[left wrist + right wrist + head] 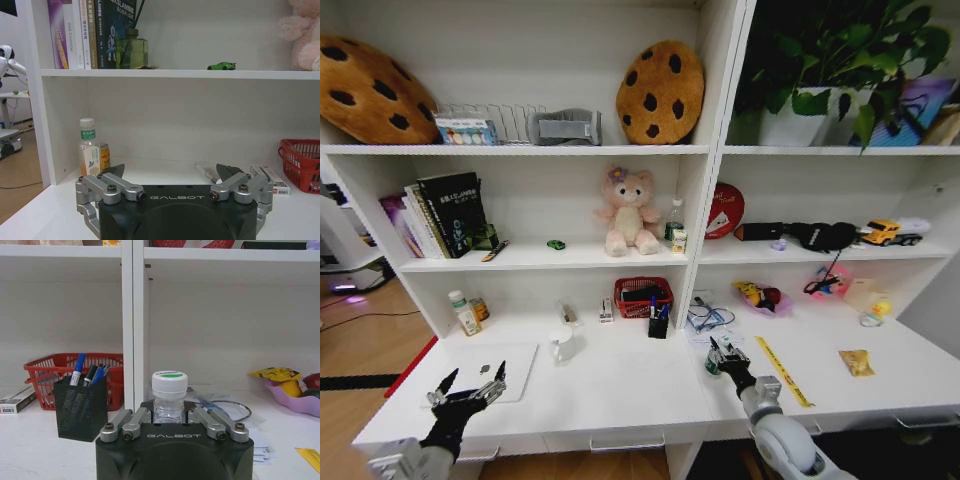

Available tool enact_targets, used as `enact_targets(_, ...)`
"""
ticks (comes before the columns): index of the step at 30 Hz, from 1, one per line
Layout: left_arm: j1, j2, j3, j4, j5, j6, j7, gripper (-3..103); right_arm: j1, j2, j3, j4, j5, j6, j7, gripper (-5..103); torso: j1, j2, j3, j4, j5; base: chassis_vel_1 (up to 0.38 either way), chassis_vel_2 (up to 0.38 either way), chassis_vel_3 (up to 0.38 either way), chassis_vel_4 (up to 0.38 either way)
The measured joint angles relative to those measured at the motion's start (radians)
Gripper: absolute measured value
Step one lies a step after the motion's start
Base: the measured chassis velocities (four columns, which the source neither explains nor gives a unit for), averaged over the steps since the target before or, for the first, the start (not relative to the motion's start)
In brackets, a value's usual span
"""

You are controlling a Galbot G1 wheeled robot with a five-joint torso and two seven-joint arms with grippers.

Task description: Organize the objects on the table.

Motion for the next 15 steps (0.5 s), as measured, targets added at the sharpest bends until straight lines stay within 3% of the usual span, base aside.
enact_targets(6,0.000,0.000,0.000,0.000,0.000,0.000,0.000,100,-0.147,0.017,0.082,0.134,-0.002,-0.009,-0.011,27,0.000,0.000,0.000,0.0002,-0.0002,0.000,0.000,0.000,0.000)
enact_targets(9,0.000,0.000,0.000,0.000,0.000,0.000,0.000,100,-0.365,0.056,0.172,0.256,-0.085,0.042,-0.122,27,0.000,0.000,0.000,-0.0003,-0.0003,0.000,0.000,0.000,0.000)
enact_targets(12,0.000,0.000,0.000,0.000,0.000,0.000,0.000,100,-0.418,0.075,0.197,0.284,-0.108,0.058,-0.151,27,0.000,0.000,0.000,-0.0003,-0.0005,0.000,0.000,0.000,0.000)
enact_targets(14,0.000,0.000,0.000,0.000,0.000,0.000,0.000,100,-0.597,0.156,0.264,0.354,-0.186,0.144,-0.233,27,0.000,0.000,0.000,0.0000,-0.0003,0.000,0.000,0.000,0.000)
enact_targets(15,0.000,0.000,0.000,0.000,0.000,0.000,0.000,100,-0.597,0.156,0.264,0.354,-0.186,0.144,-0.233,27,0.000,0.000,0.000,0.0000,-0.0003,0.000,0.000,0.000,0.000)
